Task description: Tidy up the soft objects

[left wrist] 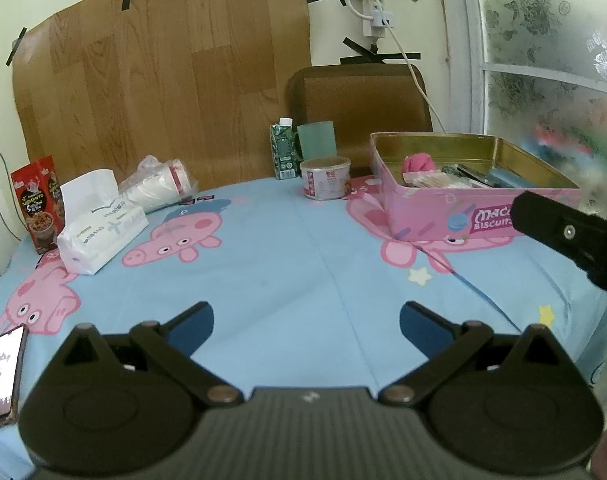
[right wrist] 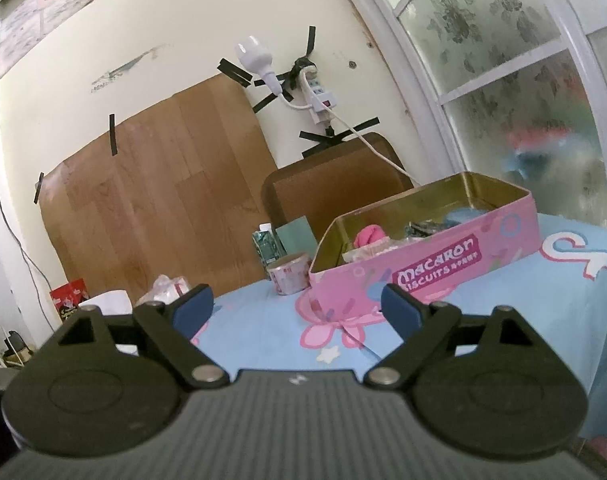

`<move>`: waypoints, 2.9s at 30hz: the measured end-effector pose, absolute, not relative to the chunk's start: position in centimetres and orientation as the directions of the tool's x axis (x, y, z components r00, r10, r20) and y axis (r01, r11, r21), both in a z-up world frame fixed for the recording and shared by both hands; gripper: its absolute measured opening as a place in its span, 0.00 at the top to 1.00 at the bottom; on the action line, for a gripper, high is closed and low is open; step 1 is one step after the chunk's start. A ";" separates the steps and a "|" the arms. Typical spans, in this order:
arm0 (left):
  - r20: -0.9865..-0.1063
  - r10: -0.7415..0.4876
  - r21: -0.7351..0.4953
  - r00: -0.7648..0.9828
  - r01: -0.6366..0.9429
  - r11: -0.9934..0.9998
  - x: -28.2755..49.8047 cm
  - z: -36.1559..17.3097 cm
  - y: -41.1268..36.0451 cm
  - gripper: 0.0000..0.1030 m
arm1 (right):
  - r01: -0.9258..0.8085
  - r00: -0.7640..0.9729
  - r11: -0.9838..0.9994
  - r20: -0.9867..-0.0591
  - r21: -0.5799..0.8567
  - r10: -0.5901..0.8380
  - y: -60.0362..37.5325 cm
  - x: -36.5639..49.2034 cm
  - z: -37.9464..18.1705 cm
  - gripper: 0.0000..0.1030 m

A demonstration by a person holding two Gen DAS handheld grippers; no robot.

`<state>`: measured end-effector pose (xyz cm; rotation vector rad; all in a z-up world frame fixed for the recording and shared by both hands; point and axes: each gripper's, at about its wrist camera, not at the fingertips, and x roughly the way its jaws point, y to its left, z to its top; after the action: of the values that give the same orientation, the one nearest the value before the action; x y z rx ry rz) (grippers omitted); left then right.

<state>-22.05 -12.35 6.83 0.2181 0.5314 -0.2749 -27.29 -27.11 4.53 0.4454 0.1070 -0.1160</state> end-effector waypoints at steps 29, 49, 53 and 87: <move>-0.632 -0.193 0.112 0.751 0.334 0.936 -20.5 5.1 -12.3 0.00 | 0.135 0.987 0.896 -0.137 0.422 -0.084 -26.9 -27.1 4.4 0.10; -0.647 -0.188 0.116 0.739 0.339 0.934 -20.3 4.8 -12.4 0.00 | 0.134 0.985 0.896 -0.158 0.424 -0.073 -27.2 -26.8 4.2 0.10; -0.646 -0.189 0.119 0.740 0.342 0.932 -20.2 4.9 -12.5 0.00 | 0.136 0.985 0.895 -0.158 0.425 -0.075 -27.2 -26.8 4.1 0.09; -0.659 -0.274 0.089 0.700 0.435 0.896 -14.3 3.7 -16.8 0.00 | 0.313 0.936 0.859 -0.285 0.405 -0.206 -30.7 -26.0 1.5 0.08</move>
<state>-14.26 -16.85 3.68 0.2471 0.6903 -0.3995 -25.97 -30.70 1.50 0.4625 0.2364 -0.2752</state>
